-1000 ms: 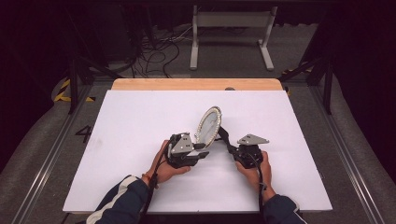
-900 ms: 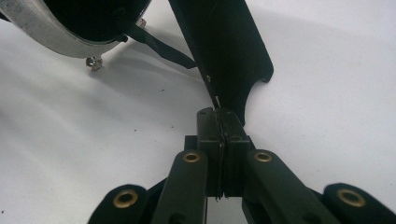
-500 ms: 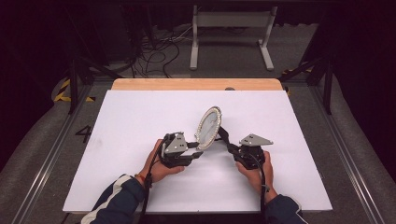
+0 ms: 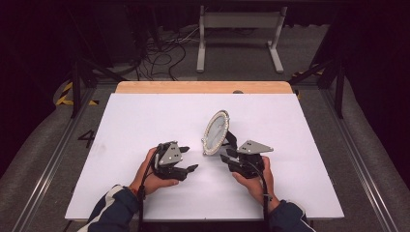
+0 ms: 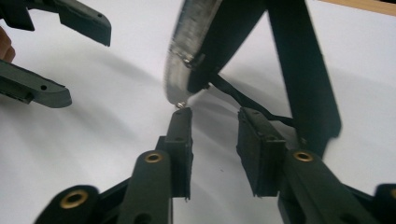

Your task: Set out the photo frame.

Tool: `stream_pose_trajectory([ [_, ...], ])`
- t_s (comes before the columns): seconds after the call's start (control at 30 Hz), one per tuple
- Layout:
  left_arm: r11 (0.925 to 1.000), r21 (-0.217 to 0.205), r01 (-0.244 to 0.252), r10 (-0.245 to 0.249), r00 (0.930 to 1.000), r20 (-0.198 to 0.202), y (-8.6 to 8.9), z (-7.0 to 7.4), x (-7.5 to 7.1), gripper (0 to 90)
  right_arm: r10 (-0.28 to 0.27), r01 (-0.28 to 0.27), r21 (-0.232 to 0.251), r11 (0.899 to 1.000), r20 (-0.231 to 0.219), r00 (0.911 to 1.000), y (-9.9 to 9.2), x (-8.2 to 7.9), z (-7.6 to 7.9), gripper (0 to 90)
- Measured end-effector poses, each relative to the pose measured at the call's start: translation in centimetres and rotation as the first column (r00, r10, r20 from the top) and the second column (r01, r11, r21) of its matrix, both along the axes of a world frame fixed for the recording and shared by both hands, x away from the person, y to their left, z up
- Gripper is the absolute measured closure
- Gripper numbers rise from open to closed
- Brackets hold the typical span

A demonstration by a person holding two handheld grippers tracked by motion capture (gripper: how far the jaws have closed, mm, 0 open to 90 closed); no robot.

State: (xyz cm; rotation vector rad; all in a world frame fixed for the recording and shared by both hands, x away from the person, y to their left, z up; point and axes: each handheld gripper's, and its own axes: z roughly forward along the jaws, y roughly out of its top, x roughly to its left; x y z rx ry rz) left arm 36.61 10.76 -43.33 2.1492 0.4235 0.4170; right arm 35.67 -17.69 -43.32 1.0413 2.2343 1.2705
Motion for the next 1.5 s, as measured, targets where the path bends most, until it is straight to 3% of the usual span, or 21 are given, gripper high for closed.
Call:
stream_pose_trajectory([
  [0.2, 0.9979, 0.007, -0.064, 0.064, 0.9979, -0.01, 1.5, -0.2, -0.8, 17.1, 0.022, -0.022, 0.0, 1.0, -0.006, 0.9997, 1.2, 0.8, -0.2, 53.7],
  [0.6, 0.9886, 0.034, -0.147, 0.147, 0.9889, -0.017, 4.6, -0.7, -3.8, 14.7, 0.025, -0.025, 0.028, 0.999, -0.015, 0.9996, 3.1, 1.9, -0.7, 45.5],
  [0.73, 0.9829, 0.034, -0.181, 0.182, 0.9832, -0.019, 5.8, -0.9, -4.8, 14.2, -0.026, 0.026, 0.052, 0.998, -0.003, 0.9997, 3.6, 2.6, -0.9, 44.8],
  [0.9, 0.9755, 0.031, -0.218, 0.219, 0.9751, -0.036, 6.9, -1.2, -5.3, 13.5, -0.073, 0.075, 0.104, 0.992, -0.024, 0.997, 3.6, 3.3, -1.1, 47.3],
  [1.0, 0.976, 0.029, -0.216, 0.217, 0.9754, -0.04, 7.0, -1.3, -5.3, 13.5, -0.053, 0.056, 0.12, 0.991, -0.027, 0.9982, 3.6, 3.2, -1.0, 57.5],
  [1.3, 0.9806, 0.055, -0.188, 0.19, 0.9811, -0.037, 5.9, -1.5, -4.9, 13.5, -0.026, 0.029, 0.087, 0.996, -0.033, 0.9991, 2.8, 2.8, -0.7, 62.8],
  [1.5, 0.9848, 0.054, -0.165, 0.167, 0.9853, -0.036, 5.1, -1.4, -4.3, 13.6, -0.019, 0.024, 0.104, 0.994, -0.05, 0.9986, 1.6, 2.1, -0.6, 69.4],
])
